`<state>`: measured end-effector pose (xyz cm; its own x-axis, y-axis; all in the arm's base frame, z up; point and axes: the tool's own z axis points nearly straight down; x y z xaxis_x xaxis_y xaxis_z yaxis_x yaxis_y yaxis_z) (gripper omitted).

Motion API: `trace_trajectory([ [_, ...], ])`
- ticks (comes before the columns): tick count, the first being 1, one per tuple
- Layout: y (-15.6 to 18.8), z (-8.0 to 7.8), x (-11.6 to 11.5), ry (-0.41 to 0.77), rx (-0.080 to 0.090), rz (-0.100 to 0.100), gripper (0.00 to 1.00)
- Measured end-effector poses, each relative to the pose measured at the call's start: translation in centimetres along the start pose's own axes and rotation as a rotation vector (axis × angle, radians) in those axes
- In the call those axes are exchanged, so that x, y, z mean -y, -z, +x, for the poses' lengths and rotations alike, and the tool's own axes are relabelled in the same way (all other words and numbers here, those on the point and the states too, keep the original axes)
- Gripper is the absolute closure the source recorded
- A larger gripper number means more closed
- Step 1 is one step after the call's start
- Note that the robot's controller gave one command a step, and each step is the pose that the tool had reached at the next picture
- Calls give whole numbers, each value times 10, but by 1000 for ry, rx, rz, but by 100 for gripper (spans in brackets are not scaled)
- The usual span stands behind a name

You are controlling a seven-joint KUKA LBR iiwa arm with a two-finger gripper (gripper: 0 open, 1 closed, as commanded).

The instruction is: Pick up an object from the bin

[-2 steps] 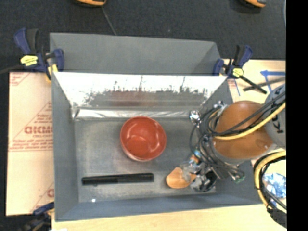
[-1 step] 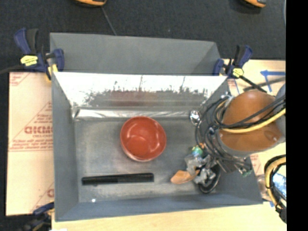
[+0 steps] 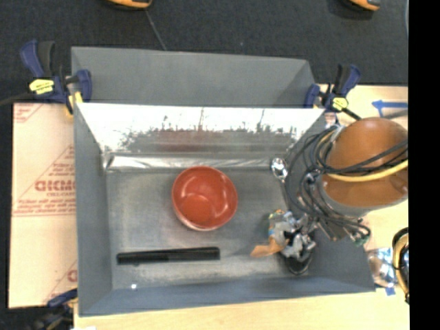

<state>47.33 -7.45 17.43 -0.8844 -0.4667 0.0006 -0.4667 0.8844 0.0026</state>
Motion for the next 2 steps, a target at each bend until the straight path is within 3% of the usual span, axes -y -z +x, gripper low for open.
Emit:
trace_trajectory([
  [2,63,0,0,-2,1,0,100],
])
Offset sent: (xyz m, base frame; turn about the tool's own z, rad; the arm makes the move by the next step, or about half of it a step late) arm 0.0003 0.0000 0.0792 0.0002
